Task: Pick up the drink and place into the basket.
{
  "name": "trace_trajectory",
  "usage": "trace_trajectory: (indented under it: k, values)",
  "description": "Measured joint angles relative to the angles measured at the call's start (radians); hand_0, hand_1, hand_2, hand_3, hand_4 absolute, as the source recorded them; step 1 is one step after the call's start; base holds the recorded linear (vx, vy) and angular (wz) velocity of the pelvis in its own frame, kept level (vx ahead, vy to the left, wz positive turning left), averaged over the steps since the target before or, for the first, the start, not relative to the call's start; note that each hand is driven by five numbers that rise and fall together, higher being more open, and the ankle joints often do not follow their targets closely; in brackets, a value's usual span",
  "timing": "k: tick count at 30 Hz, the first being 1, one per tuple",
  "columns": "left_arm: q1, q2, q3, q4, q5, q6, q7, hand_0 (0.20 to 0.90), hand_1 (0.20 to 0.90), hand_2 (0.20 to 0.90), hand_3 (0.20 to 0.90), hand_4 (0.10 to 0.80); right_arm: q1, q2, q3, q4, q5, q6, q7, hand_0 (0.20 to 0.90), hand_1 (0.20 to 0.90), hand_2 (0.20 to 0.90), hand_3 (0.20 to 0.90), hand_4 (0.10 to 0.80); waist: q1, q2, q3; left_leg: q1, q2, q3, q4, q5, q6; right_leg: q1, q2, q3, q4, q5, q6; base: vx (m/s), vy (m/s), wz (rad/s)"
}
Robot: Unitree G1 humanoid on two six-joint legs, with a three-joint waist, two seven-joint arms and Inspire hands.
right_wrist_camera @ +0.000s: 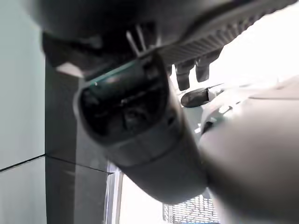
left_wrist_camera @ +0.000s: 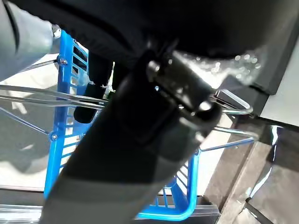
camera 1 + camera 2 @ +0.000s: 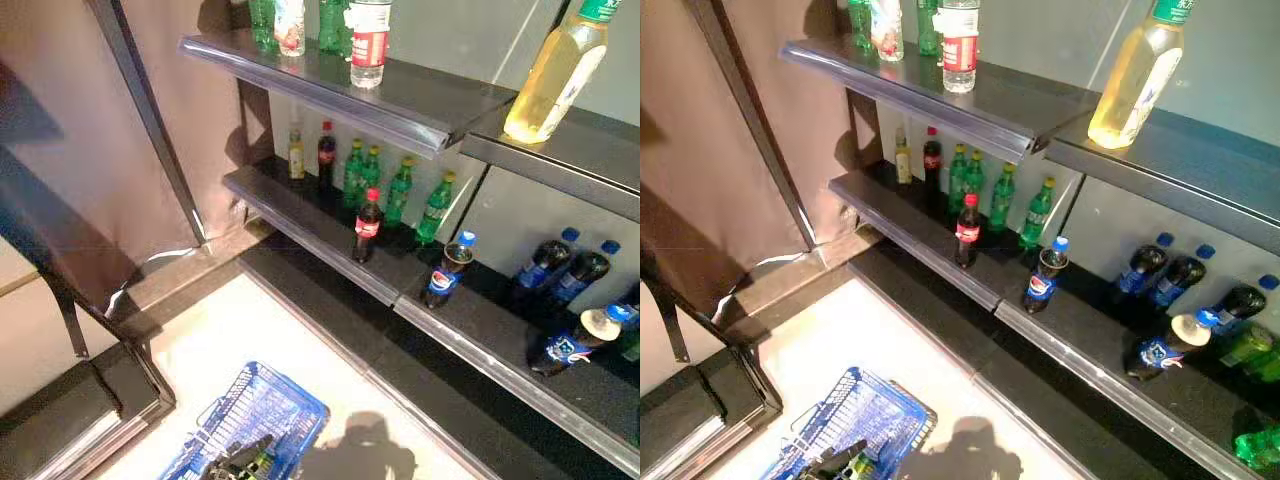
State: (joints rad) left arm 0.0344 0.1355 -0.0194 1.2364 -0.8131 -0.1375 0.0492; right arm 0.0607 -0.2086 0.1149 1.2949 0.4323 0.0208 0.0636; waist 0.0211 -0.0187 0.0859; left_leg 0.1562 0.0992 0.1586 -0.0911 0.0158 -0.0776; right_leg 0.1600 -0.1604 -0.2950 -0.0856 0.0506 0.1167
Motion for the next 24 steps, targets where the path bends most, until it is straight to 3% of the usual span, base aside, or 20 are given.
trace_trajectory:
  k: [13, 24]
  values:
    - [0.004, -0.001, -0.002, 0.001, 0.0, -0.002, -0.016, 0.3, 0.3, 0.3, 0.2, 0.1, -0.005, 0.0, -0.001, 0.012, -0.001, 0.002, -0.028, 0.9, 0.9, 0.9, 0.9, 0.8, 0.001, 0.003, -0.004, -0.001, 0.0, 0.0, 0.0, 0.0, 0.0, -0.001, 0.0, 0.0, 0.0, 0.0, 0.0, 0.0, 0.0, 0.0]
    - [0.005, -0.001, -0.004, 0.003, 0.0, -0.001, -0.013, 0.3, 0.3, 0.3, 0.2, 0.1, -0.01, -0.002, 0.024, 0.014, -0.15, -0.017, -0.237, 0.9, 0.9, 0.9, 0.9, 0.8, 0.003, 0.001, -0.014, -0.001, 0.0, -0.001, 0.0, 0.0, 0.0, 0.0, 0.001, 0.0, 0.0, 0.0, 0.0, -0.001, -0.003, 0.0]
